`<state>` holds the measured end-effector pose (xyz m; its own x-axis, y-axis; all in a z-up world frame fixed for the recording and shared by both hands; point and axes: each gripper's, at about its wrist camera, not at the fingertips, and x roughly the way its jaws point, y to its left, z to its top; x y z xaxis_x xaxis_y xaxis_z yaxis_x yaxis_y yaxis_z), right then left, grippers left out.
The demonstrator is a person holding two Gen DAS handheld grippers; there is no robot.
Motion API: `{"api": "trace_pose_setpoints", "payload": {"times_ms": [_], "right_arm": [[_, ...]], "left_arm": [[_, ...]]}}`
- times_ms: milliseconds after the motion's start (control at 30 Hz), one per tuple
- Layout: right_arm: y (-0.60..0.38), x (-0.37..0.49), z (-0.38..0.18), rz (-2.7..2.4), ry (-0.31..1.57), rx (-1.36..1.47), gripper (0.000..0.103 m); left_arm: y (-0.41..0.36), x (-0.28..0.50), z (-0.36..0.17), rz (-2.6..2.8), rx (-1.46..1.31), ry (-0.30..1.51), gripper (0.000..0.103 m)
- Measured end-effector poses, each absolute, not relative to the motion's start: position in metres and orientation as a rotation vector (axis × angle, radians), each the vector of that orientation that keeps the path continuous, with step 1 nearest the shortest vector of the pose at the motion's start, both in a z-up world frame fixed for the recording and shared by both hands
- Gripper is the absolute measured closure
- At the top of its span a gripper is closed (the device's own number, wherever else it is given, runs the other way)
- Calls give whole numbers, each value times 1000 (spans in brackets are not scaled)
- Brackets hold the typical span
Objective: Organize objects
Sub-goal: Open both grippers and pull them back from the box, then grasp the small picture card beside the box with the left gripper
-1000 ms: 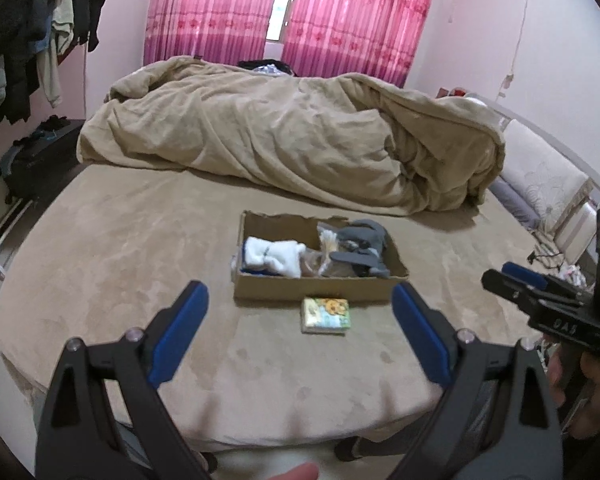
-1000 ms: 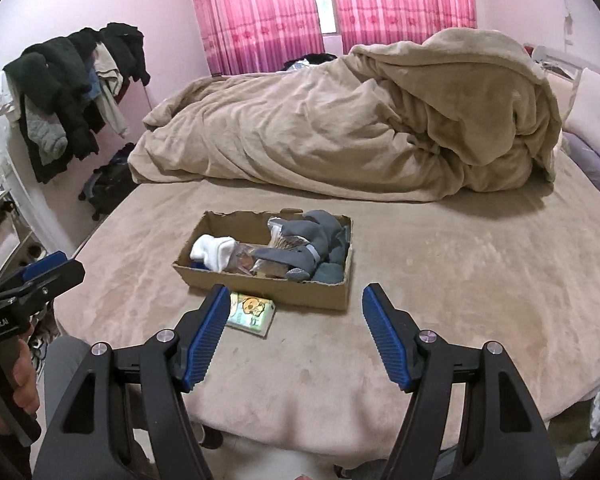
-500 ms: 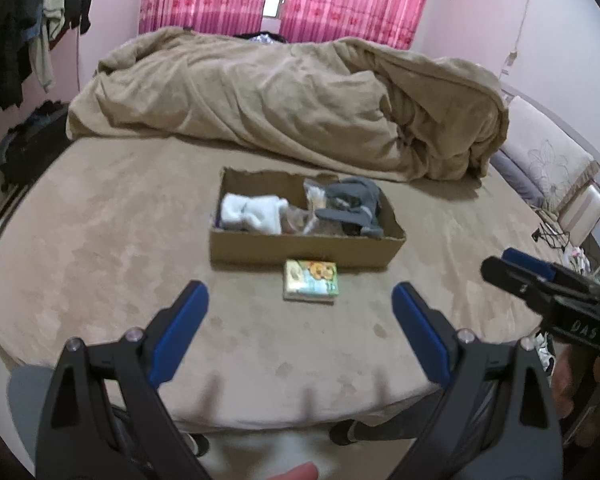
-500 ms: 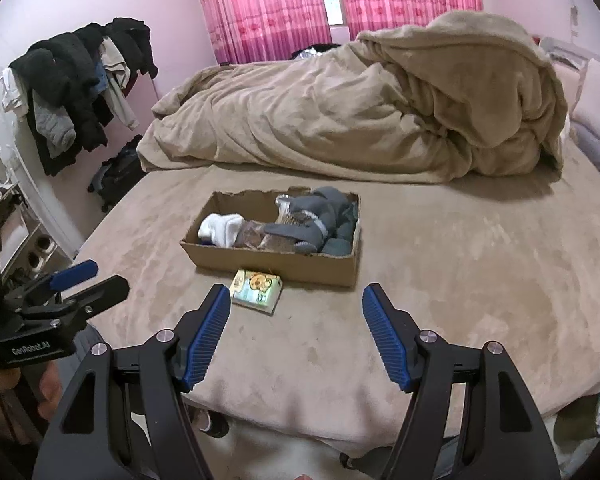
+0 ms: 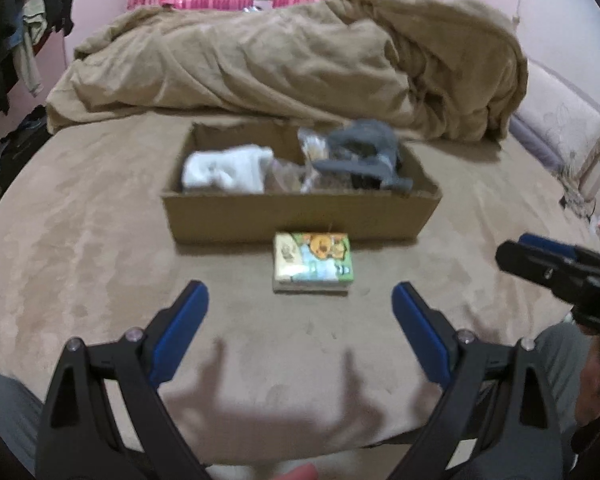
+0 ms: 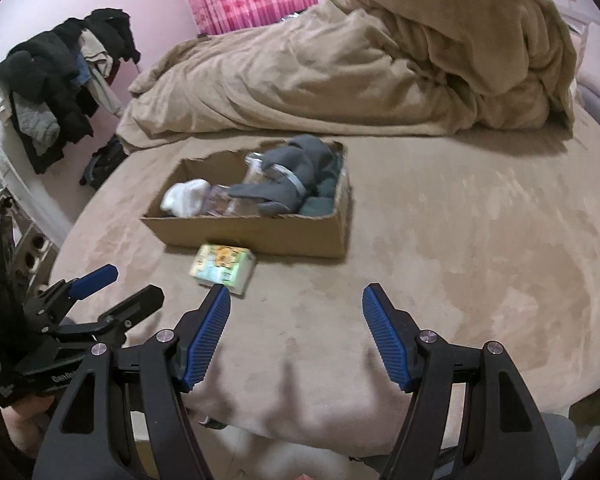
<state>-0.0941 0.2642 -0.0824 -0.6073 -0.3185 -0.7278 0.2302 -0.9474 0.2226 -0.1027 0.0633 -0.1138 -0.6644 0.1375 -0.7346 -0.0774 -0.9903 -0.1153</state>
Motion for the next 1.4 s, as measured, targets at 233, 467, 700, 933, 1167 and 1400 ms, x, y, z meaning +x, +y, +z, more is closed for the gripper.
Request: {"api": "trace_pose_setpoints", "payload": {"times_ms": [233,467,700,933,1167,1400], "right_arm": [[271,-111,-110,-2559,-165,1239,31],[279,-125,-128,-2546,-191,1267,31],[290,-131,-136,-2564,-215,1288,31],[287,-126,-129,-2566,-214,1277,31],[268,-114,-117,-2554,-159,1271,31],[244,-103,-115,-2521,-102,1294,31]], "left_arm": [[74,-129,-141,2741,-1283,-97,9],[86,-159,-166,2735,-1365,-54,9],[94,-171,-180,2741,-1434,7,16],[81,-161,-167,2709,-1412,-57,38],[66,-120,-146,2687,-1428,-117,38],[46,-83,-126,2708,-1434,-148,38]]}}
